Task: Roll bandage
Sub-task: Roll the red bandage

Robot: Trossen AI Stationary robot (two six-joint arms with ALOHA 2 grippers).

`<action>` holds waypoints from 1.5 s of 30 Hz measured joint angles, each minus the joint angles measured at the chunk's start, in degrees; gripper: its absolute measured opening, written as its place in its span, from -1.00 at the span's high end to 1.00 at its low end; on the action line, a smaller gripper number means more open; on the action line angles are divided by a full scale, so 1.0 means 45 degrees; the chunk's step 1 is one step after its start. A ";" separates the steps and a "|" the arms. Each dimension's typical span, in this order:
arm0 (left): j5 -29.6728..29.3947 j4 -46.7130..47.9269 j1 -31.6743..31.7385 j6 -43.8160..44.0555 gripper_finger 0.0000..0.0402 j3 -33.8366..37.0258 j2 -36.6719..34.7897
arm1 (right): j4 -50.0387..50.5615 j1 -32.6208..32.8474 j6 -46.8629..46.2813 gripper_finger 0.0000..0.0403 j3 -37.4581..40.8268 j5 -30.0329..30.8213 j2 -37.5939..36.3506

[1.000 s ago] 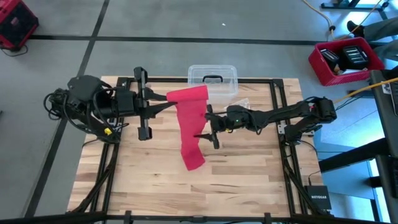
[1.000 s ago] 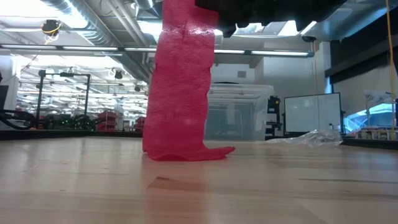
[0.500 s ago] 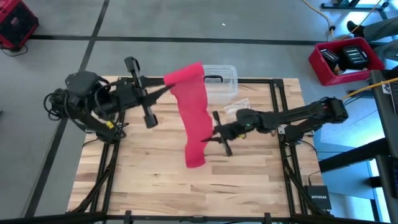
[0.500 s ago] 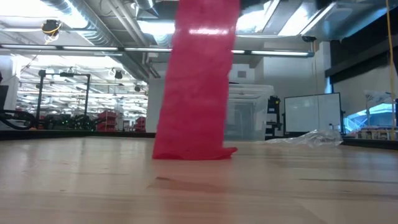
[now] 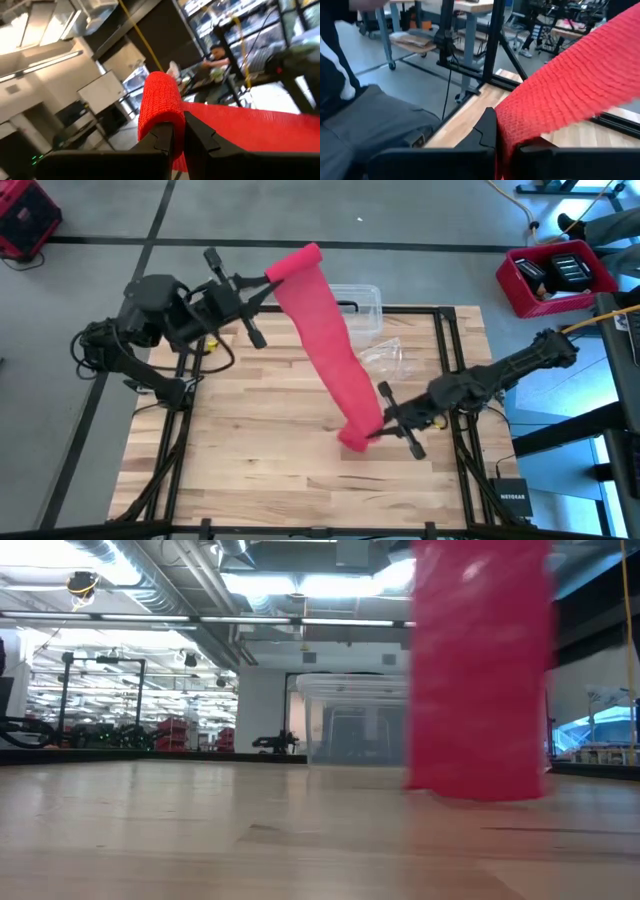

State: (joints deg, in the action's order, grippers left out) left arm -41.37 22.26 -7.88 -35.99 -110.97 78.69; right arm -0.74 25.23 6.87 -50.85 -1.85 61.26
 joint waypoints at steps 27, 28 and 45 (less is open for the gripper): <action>0.2595 0.1161 0.1088 0.2287 0.91 0.3539 -0.0559 | 0.2437 0.5868 0.0534 0.99 -0.2754 0.6588 -0.0268; 0.2770 0.1072 0.1088 0.2325 0.91 0.3535 -0.0705 | 0.2594 0.6040 0.0507 0.99 -0.2754 0.6873 -0.0249; 0.2578 0.2250 0.1171 0.3625 0.91 0.3516 -0.2339 | 0.0252 0.6306 0.1609 0.99 -0.2662 0.6928 0.0534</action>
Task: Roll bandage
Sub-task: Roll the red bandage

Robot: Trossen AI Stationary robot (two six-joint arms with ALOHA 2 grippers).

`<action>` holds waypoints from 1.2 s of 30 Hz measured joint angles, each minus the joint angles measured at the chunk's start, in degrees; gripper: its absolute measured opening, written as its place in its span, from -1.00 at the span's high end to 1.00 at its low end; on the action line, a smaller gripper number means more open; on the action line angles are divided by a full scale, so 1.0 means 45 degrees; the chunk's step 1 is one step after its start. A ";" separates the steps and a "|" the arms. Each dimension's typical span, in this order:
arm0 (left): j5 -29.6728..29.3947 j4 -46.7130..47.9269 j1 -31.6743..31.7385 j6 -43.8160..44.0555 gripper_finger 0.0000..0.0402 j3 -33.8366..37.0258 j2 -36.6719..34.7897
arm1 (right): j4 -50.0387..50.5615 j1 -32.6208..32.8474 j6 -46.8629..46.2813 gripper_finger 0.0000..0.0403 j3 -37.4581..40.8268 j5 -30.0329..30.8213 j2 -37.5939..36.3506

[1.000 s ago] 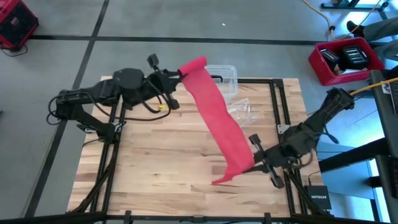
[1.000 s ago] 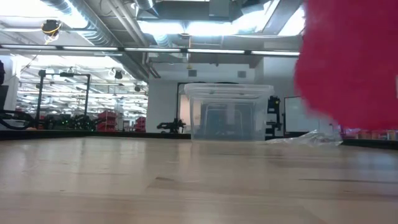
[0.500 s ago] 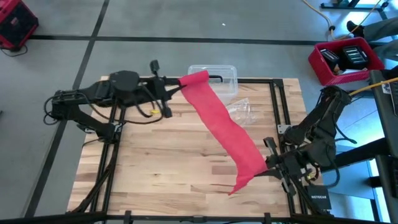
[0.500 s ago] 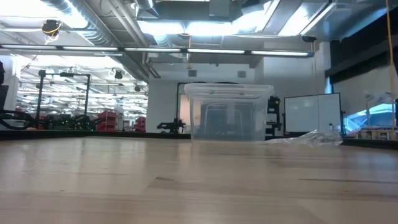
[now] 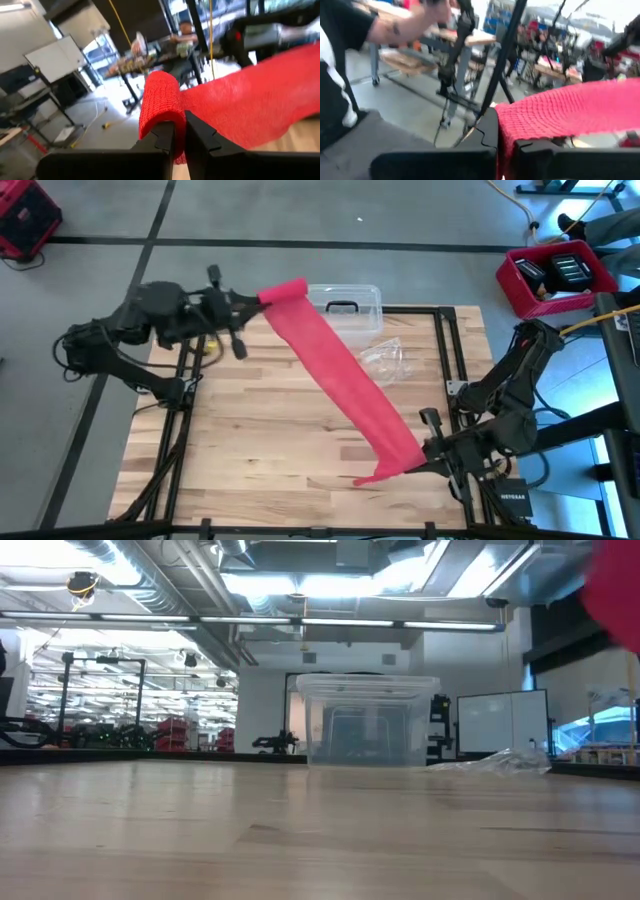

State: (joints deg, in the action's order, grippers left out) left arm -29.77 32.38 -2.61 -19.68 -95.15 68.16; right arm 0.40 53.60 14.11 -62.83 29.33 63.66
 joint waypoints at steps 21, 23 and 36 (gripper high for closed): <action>0.0824 0.3819 -0.0920 -0.0326 0.91 0.0015 0.4016 | -0.1752 0.0004 0.5524 0.99 -0.3022 0.2538 -0.0005; 0.1106 0.3952 -0.1195 -0.0371 0.91 0.0009 0.4213 | -0.1747 0.0000 0.6006 0.99 -0.3593 0.3140 -0.0005; 0.1881 0.4898 -0.3382 0.0243 0.91 0.0005 0.5499 | -0.1718 0.0000 0.9088 0.99 -0.6281 0.7066 -0.0516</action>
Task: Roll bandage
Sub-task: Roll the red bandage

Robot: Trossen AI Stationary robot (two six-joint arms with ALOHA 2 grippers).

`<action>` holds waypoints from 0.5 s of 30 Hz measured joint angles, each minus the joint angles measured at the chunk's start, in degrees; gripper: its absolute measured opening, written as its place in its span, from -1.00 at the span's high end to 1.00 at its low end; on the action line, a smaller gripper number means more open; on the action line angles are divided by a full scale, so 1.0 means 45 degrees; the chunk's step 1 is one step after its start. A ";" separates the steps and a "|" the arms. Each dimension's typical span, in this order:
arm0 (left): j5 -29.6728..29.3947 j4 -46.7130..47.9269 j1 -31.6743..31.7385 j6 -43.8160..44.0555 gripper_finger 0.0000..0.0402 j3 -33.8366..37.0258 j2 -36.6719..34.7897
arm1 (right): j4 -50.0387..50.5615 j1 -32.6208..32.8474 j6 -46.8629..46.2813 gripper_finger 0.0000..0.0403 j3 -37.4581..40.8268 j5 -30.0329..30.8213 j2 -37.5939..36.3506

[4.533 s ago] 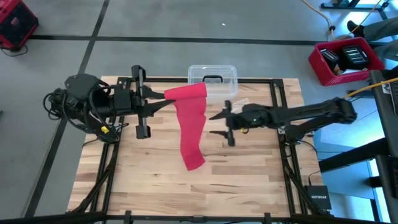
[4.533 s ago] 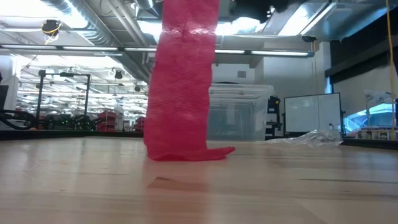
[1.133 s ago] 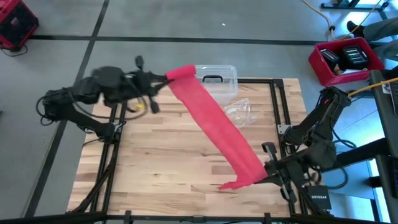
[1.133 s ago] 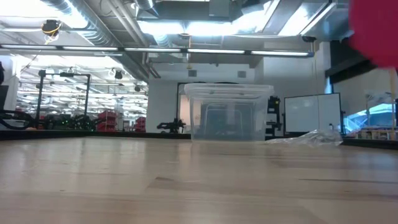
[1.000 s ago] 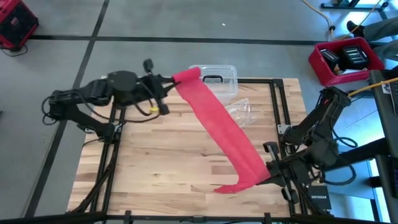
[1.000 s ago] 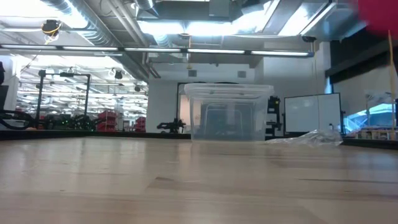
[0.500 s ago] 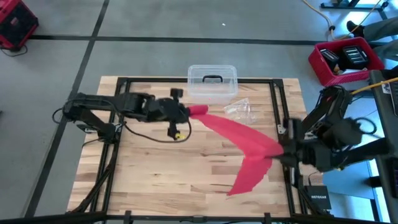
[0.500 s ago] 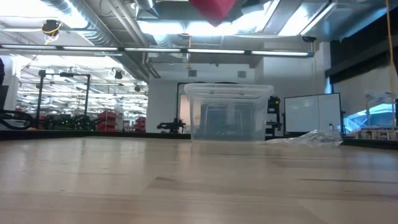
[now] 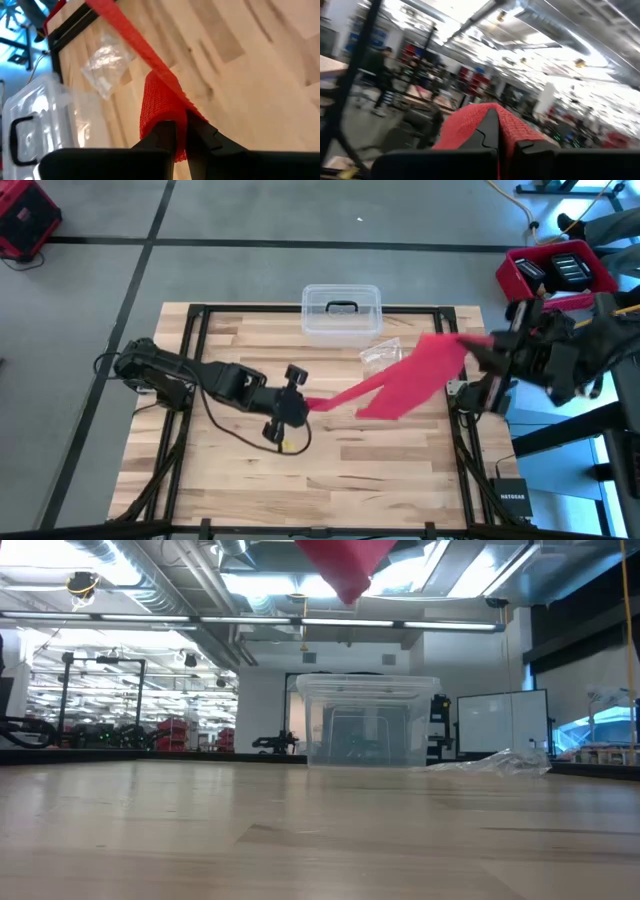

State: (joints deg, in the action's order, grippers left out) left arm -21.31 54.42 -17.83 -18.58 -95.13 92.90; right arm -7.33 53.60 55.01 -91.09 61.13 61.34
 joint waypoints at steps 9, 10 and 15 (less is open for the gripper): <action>0.0468 -0.0506 -0.1058 0.0245 0.91 0.0000 0.0121 | 0.0038 0.0000 0.0513 0.99 -0.0009 0.1943 -0.1550; 0.0452 -0.0654 -0.1167 0.0148 0.91 0.0000 0.0121 | 0.0112 0.0000 0.0518 0.99 -0.0009 0.2093 -0.1694; 0.0294 -0.1047 -0.1593 0.0091 0.91 -0.0118 0.0058 | 0.0696 0.0000 0.0429 0.99 -0.0009 0.3138 -0.2344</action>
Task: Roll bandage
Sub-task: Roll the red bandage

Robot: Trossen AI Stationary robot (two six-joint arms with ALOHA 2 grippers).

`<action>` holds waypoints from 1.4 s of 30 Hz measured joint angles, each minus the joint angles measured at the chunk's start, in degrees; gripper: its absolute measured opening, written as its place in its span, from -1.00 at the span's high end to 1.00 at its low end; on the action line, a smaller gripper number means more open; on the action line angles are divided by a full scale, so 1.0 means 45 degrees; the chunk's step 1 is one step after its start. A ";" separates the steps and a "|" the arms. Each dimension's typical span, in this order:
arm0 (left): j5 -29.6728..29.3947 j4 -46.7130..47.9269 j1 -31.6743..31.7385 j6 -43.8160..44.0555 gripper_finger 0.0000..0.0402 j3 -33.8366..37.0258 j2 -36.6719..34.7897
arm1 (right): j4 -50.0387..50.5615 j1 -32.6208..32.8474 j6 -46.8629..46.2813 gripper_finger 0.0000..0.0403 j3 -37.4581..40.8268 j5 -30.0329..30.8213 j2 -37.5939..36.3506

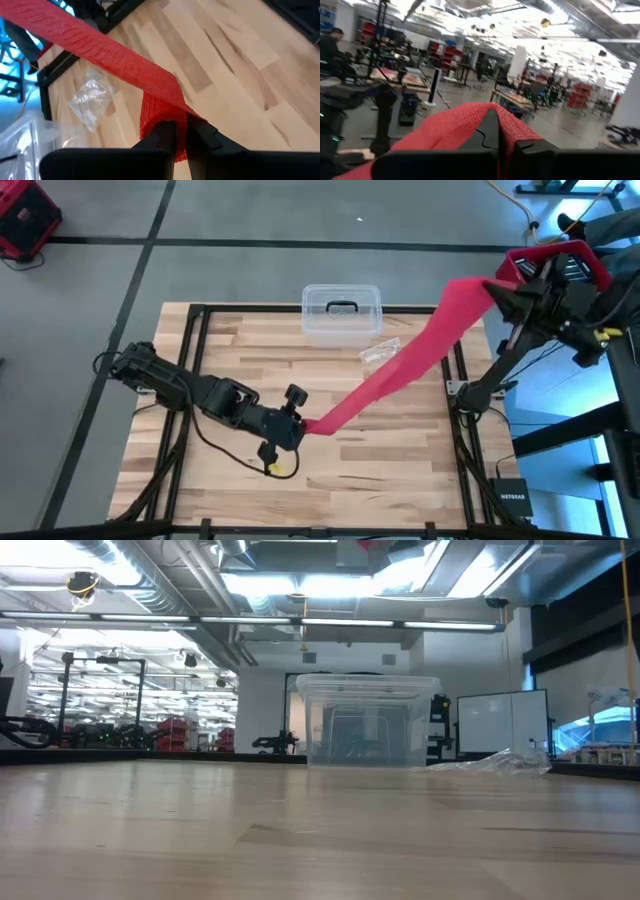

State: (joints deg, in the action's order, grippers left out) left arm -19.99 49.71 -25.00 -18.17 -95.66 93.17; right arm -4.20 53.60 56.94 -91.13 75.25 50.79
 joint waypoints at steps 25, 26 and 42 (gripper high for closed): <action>0.3829 -0.2926 -0.1615 -0.2312 0.91 -0.3146 -0.0058 | 0.4866 0.0000 -0.5135 0.99 0.0015 0.1265 -0.0956; 0.3832 -0.2922 -0.1615 -0.2312 0.91 -0.3146 -0.0058 | 0.5110 0.0000 -0.5401 0.99 0.0015 0.1487 -0.1004; 0.3922 -0.2877 -0.0927 -0.2391 0.91 -0.3146 -0.0058 | 0.8294 -0.0023 -0.8261 0.99 0.0878 0.2170 -0.0984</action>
State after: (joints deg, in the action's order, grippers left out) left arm -2.34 36.76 -29.18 -28.93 -109.82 92.90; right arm 33.12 53.50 19.77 -87.18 85.01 46.36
